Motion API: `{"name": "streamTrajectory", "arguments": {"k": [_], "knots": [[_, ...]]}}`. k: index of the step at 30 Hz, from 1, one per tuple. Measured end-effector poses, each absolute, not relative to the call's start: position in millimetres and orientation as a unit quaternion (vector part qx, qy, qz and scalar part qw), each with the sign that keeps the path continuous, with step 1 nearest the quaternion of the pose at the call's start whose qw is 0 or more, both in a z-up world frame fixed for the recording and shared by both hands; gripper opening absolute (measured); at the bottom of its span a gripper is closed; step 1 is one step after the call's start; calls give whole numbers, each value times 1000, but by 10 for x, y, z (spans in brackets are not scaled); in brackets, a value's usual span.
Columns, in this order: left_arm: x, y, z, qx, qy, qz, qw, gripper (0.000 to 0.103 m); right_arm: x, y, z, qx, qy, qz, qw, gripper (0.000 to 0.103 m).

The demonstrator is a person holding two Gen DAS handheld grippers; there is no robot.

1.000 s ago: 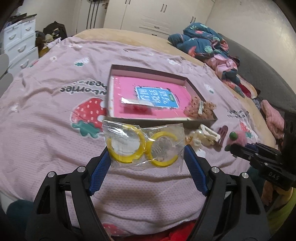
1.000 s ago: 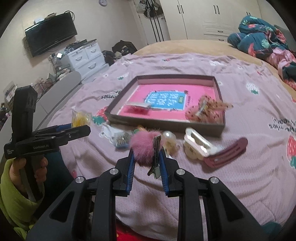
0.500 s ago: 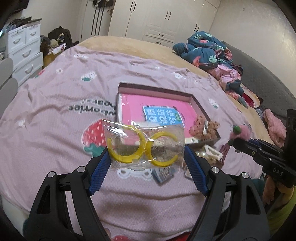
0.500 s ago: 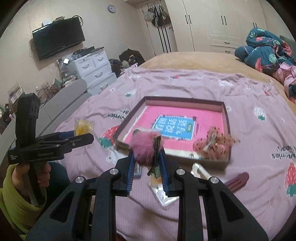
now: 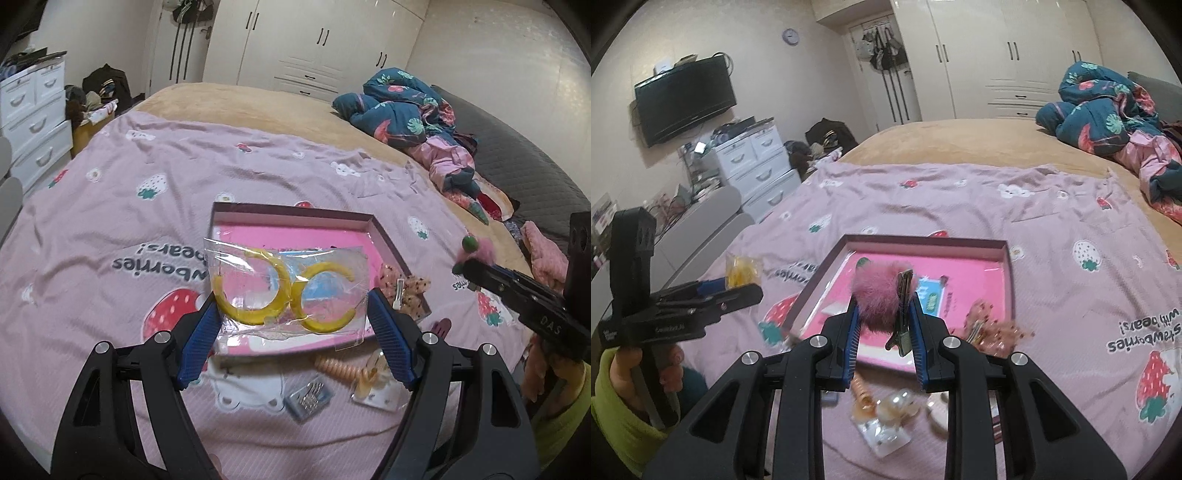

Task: Organize jewelry
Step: 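Carry pom-pom clip and rings bag over the box and open both tools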

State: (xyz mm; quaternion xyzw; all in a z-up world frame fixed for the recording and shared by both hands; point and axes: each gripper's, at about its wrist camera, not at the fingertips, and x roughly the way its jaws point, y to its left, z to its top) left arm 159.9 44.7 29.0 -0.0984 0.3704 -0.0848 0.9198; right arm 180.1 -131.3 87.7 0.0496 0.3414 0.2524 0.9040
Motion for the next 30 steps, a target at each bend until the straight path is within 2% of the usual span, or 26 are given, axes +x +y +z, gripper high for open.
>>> {"name": "streamTrajectory", "arguments": {"k": [11,26,28,29,30], "knots": [[2025,310,-29,-94,411,-93,902,70,2246,-1364,631,54,377,226,897,24],[2363,353,-605,-92,457,-66,882,70,2637,-1009,-214,21,456,226,861,26],[2427,390,-707,-98,469,-58,876,70,2638,-1036,-281,36,461,226,857,32],[2454,395,-744,-90,471,-56,876,70,2651,-1053,-307,38,465,230,854,42],[2462,403,-745,-89,468,-55,878,71,2662,-1077,-316,31,468,224,855,45]]}}
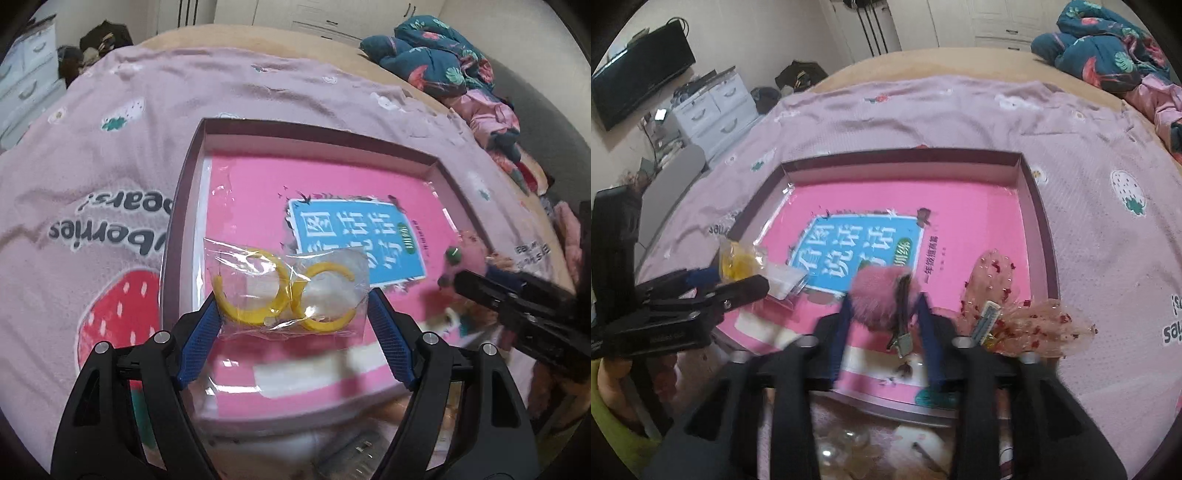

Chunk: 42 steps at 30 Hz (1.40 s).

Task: Organize jewelry
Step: 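Carry pom-pom clip and rings bag over the box and open both tools, then withdraw both open tools from the box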

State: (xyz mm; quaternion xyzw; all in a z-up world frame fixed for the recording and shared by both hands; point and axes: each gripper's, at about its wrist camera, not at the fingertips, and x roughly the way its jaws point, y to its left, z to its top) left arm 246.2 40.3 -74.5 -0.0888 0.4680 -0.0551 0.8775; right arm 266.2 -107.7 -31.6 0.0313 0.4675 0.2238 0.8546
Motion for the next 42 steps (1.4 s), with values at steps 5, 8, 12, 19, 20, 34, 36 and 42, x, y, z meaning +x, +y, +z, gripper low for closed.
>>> {"name": "streamTrajectory", "arguments": {"k": [5,8,12,19,20,34,36,42], "knots": [[2415,446,-651,-98,453,-56,884,76,2618,-1225,-191,53,444,212,869,50],[2361,545,-568,-115,445,-54,886,77,2562,-1243,-101,50,433,213,874,53],[2309,607,-398,-116,430,-48,894,82,2500,-1301,-23,57,426,212,877,54],[2217,703,-220,-128,422,-39,896,87,2347,-1387,115,70,414,206,884,65],[2210,706,-201,-130,421,-39,897,87,2330,-1385,133,69,413,206,885,67],[1809,847,264,-140,378,-24,915,93,2019,-1586,620,96,362,197,906,89],[1750,849,324,-141,372,-24,917,93,1970,-1621,701,97,354,196,909,90],[1560,861,504,-142,351,-27,925,93,1803,-1726,919,98,330,191,919,92]]}}
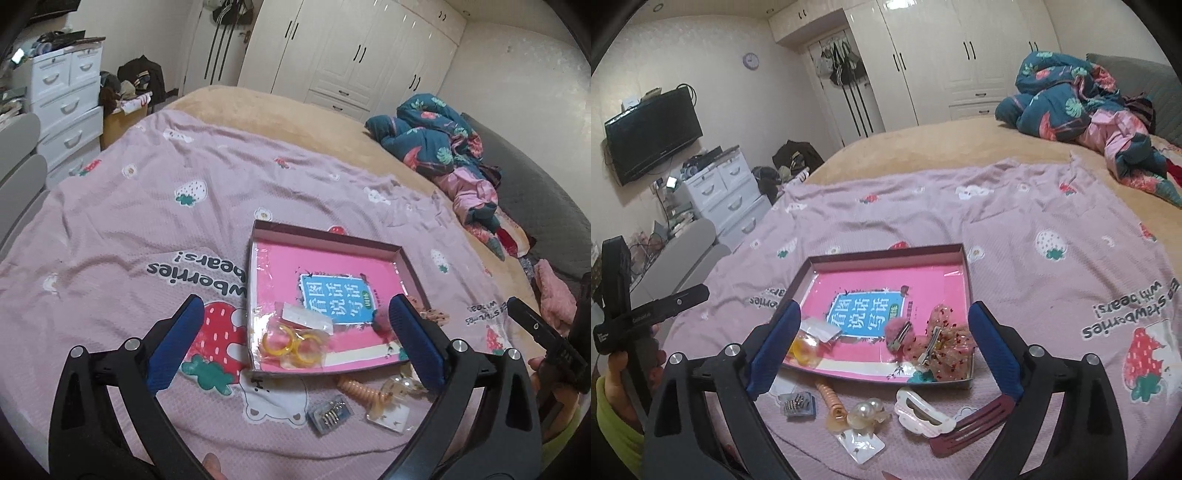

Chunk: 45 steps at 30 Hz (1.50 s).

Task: Organize jewelry
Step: 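Withdraw both open tools from the box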

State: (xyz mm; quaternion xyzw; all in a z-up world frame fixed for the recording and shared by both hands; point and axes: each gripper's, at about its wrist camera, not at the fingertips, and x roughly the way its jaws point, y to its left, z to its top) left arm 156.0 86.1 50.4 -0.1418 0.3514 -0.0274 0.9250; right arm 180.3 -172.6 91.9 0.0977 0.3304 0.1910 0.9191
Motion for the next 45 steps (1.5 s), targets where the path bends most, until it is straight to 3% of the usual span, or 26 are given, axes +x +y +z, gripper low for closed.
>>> {"name": "streamTrajectory", "arguments": {"k": [16,45], "knots": [[1062,689,773,-125,313,-40,941,93,1263,-1876,1312,83,284,189,936,95],[659,253,357,-90,352,-61,930,93,778,-1927,901,55,325,197,923,95]]}}
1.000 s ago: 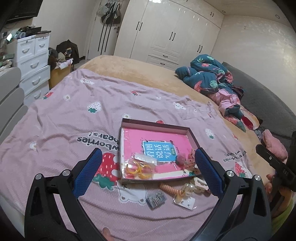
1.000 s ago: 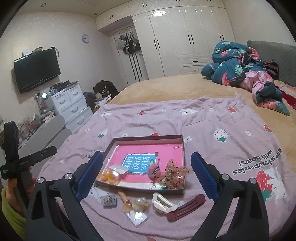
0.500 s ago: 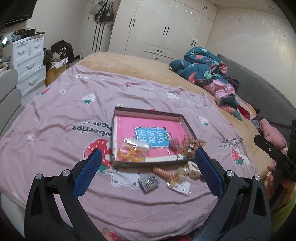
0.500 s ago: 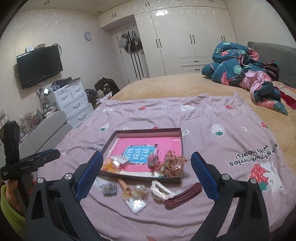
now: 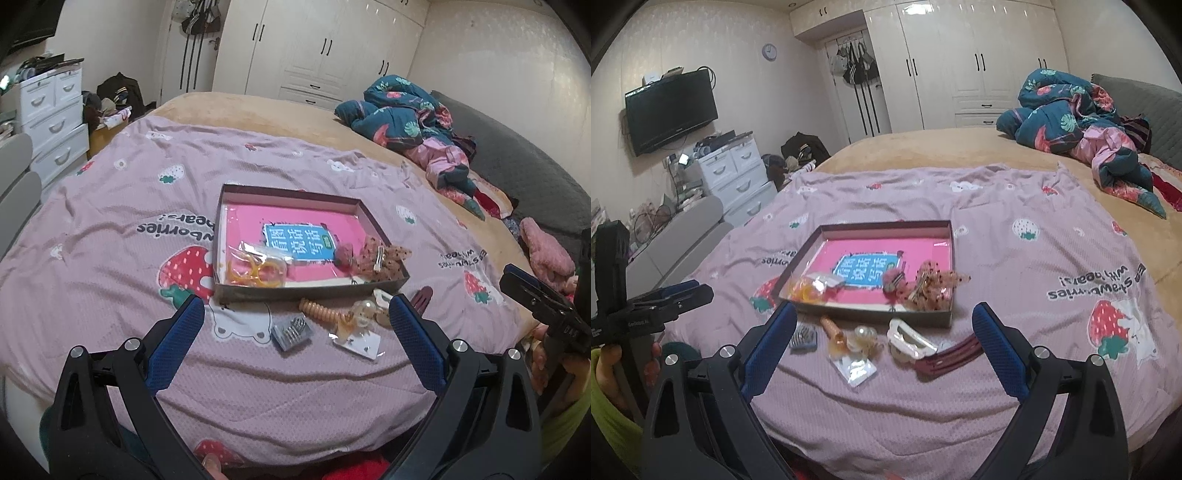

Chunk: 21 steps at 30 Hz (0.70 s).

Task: Organize jewelry
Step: 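Withdraw both open tools from the box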

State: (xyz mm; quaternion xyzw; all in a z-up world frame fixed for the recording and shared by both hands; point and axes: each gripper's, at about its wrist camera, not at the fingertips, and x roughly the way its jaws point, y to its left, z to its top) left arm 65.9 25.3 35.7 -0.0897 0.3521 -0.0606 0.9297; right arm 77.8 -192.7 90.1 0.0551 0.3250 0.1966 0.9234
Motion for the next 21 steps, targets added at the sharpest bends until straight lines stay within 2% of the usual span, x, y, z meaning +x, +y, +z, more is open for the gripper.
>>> {"name": "streamTrajectory", "arguments": {"k": [21], "knots": [[768,51,-213,-60,418,-73,904,93,849,-1852,428,23,381,200,903,95]]}}
